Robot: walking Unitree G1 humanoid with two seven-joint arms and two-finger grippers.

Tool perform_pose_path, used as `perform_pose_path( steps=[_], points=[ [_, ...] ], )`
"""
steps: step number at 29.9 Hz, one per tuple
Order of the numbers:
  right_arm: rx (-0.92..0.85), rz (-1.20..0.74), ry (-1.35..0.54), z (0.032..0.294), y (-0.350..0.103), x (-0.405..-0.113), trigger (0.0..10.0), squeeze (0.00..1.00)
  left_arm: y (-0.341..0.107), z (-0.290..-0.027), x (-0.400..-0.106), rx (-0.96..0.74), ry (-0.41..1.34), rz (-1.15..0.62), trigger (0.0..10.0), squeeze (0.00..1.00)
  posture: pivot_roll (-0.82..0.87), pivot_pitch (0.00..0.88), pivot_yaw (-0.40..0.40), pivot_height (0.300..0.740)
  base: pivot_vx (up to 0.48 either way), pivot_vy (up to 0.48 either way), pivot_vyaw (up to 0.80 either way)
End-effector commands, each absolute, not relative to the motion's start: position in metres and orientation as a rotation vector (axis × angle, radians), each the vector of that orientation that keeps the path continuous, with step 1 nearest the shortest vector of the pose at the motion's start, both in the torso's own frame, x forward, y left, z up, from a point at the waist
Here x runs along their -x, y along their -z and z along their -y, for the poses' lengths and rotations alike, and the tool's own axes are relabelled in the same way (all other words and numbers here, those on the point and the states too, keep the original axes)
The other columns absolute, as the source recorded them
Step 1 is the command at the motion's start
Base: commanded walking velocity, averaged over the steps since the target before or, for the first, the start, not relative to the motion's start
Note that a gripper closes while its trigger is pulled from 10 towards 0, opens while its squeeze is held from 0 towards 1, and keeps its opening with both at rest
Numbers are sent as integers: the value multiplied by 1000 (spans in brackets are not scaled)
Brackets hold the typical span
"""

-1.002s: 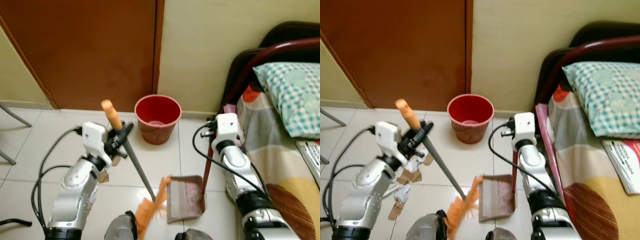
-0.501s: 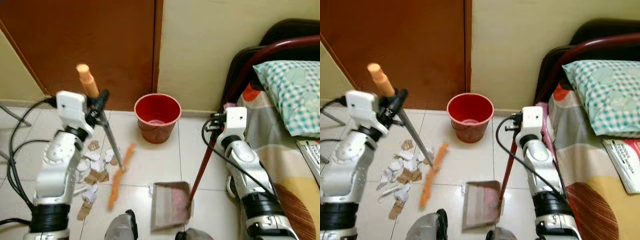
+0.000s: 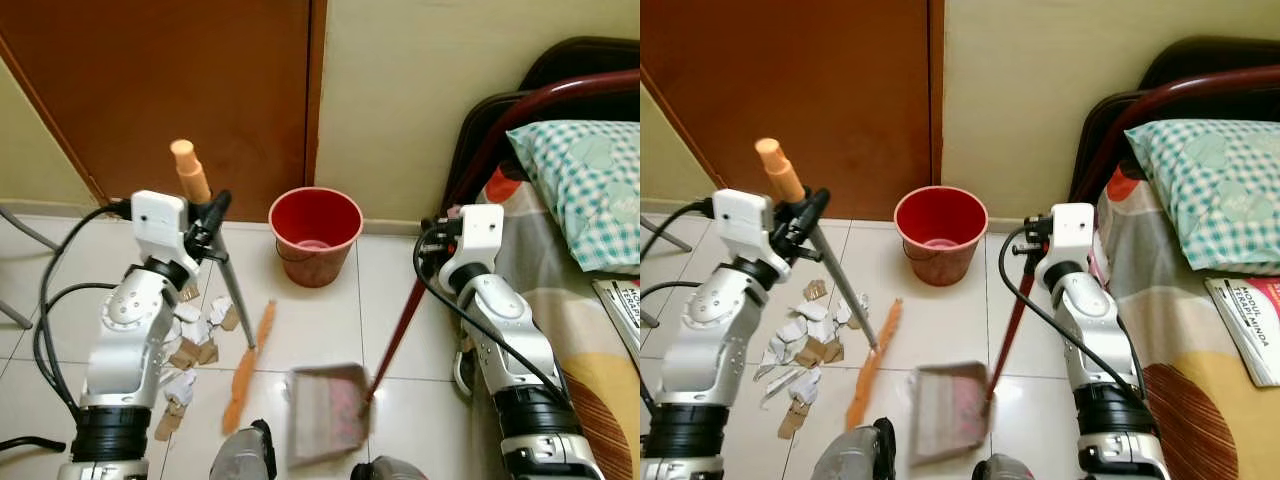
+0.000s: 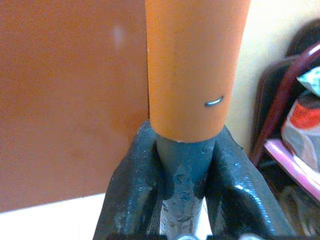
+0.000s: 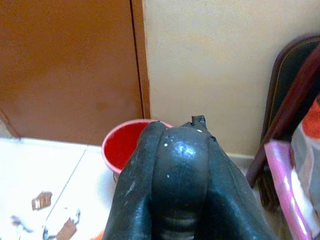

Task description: Sweep floor

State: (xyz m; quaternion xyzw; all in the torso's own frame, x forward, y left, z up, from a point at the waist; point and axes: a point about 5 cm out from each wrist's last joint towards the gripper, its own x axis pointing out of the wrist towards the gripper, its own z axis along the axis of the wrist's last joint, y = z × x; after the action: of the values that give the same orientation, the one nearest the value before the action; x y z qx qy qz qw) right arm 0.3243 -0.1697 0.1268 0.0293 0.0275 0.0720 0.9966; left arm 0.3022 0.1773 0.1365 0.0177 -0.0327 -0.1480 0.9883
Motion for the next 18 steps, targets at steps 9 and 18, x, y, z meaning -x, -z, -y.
perform_pose_path(
  steps=[9,18],
  points=[
    [26,-140,-50,189,-106,-299,10000,0,-85,-188,-284,-78,288,-74,10000,0,24,43,-24,740,0,0,0],
    [113,-396,-97,199,-76,-264,10000,0,-78,-186,-275,-64,278,-73,10000,0,24,66,-29,740,0,0,0]
  ],
)
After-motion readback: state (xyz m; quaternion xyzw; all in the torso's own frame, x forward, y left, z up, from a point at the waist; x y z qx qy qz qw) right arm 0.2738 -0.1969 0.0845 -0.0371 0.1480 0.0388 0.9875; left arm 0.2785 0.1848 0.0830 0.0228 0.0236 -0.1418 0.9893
